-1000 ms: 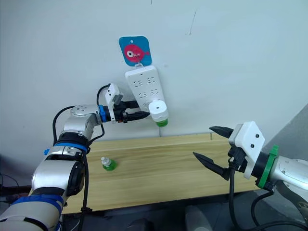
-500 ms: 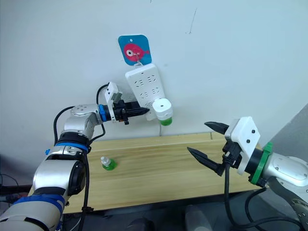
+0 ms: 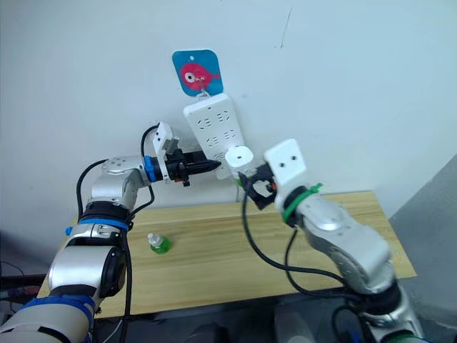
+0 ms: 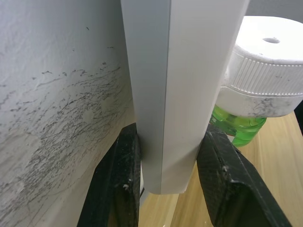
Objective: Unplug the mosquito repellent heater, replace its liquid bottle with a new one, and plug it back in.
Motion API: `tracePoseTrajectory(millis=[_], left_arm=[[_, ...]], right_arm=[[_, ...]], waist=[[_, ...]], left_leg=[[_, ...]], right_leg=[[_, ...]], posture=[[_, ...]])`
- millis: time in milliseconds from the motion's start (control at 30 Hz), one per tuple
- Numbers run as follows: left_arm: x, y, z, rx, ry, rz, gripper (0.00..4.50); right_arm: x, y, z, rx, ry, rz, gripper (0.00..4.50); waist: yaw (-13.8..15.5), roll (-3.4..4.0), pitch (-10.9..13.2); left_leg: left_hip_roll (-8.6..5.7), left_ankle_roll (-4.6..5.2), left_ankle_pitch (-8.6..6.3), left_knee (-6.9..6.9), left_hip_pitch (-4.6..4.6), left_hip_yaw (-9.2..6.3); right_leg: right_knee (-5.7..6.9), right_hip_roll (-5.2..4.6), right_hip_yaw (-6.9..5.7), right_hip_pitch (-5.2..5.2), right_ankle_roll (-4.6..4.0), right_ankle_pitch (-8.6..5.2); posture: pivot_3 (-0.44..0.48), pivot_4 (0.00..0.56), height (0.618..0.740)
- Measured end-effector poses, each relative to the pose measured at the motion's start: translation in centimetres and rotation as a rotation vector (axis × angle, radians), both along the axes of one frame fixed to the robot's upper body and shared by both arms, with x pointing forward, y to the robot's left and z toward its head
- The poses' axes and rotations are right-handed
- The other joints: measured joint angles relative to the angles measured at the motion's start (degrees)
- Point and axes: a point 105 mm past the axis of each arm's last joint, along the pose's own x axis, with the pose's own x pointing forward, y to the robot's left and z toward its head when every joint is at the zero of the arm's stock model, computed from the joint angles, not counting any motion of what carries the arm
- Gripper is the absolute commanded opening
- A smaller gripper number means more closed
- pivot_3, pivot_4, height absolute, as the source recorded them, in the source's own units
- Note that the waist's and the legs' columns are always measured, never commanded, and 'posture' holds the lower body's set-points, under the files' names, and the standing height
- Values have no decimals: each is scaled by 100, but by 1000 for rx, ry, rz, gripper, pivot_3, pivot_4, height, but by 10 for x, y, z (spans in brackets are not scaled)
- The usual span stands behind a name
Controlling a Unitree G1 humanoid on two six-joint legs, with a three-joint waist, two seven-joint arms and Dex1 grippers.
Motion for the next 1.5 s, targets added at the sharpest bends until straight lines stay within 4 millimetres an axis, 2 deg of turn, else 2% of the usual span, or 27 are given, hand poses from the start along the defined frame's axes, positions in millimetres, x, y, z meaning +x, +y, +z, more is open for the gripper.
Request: tracePoseTrajectory(millis=[133,333,533,633,733,1233,1400,1500], left_arm=[[-1,-1,2,-10,-5,-1,1273],[-2,1,2,-14,-2,14,1273],[-2,1,2,-17,2,19,1273],[-2,3,1,-19,9,29,1273],[-2,4,1,-18,6,36,1273],[-4,8,1,-12,-17,53,1273],[-3,10,1,-6,-40,65,1273],[-1,15,0,11,-50,90,1273]], right_arm=[[9,1,-8,-11,28,-28,4500],[21,9,-5,2,21,-45,4500],[27,15,-11,9,35,-35,4500],[31,20,-9,13,37,-26,3910],[31,25,-7,34,37,-7,2927],[31,25,-6,63,73,37,2902],[23,19,-1,43,88,53,2902],[8,19,8,42,79,101,2902]], waist=[[-18,4,-4],[-37,6,-5],[-42,6,-4],[-69,6,-4],[-70,6,-4],[-68,9,-7],[-55,9,-7],[-54,11,-6]], left_leg=[[-11,-3,2,17,-63,-2],[-13,-2,1,30,-60,-8],[-15,-1,1,60,-63,-14],[-17,-1,1,71,-61,-15],[-16,-1,1,73,-60,-22],[-16,-2,1,72,-61,-24],[-16,-2,1,70,-64,-26],[-16,-2,1,70,-65,-24]], right_leg=[[8,-19,-4,-54,2,3],[37,-22,-9,-55,3,4],[63,-21,-13,-57,3,3],[79,-21,-11,-56,3,3],[85,-21,-16,-56,3,3],[85,-21,-15,-57,3,3],[83,-22,-16,-61,3,3],[86,-22,-14,-65,3,3]], posture=[[-210,123,733],[-202,118,733],[-195,116,733],[-188,115,733],[-178,114,733],[-146,112,733],[-156,118,733],[-156,118,733]])
